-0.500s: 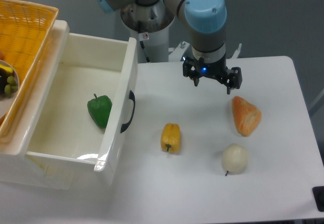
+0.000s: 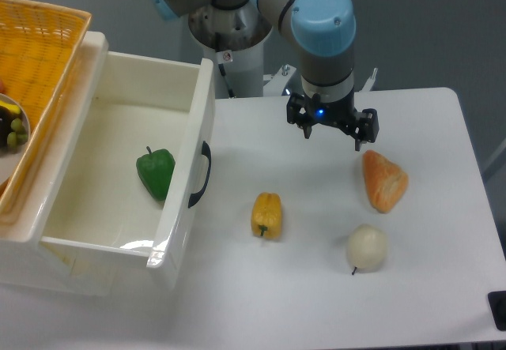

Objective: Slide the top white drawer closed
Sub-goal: 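Move the open gripper down and toward the open white drawer's front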

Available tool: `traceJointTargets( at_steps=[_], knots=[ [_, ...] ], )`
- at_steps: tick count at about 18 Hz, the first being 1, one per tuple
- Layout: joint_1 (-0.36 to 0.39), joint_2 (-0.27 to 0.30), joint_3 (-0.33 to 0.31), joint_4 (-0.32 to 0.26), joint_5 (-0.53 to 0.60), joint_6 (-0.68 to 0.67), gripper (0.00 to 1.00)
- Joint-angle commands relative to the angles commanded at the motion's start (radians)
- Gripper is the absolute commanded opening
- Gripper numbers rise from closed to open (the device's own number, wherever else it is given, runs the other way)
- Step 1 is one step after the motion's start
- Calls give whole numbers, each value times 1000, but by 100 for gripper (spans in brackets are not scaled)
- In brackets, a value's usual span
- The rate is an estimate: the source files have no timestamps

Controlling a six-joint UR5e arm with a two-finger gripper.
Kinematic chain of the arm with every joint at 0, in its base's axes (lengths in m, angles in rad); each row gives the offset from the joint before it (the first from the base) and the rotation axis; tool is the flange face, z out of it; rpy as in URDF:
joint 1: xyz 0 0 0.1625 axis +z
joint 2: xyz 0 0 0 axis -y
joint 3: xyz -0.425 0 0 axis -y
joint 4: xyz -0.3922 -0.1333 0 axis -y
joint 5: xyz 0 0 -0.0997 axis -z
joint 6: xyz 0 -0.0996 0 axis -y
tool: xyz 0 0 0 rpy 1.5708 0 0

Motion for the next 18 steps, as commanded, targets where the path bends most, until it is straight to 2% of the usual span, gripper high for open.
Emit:
traceJointTargets(
  at_steps=[9,14,18],
  knots=[
    [-3,5,-15,-6,6,-49,100],
    [-15,-8,-15,-5,2,-242,100],
    [-15,-20,-11,-3,-2,-297,100]
  ],
)
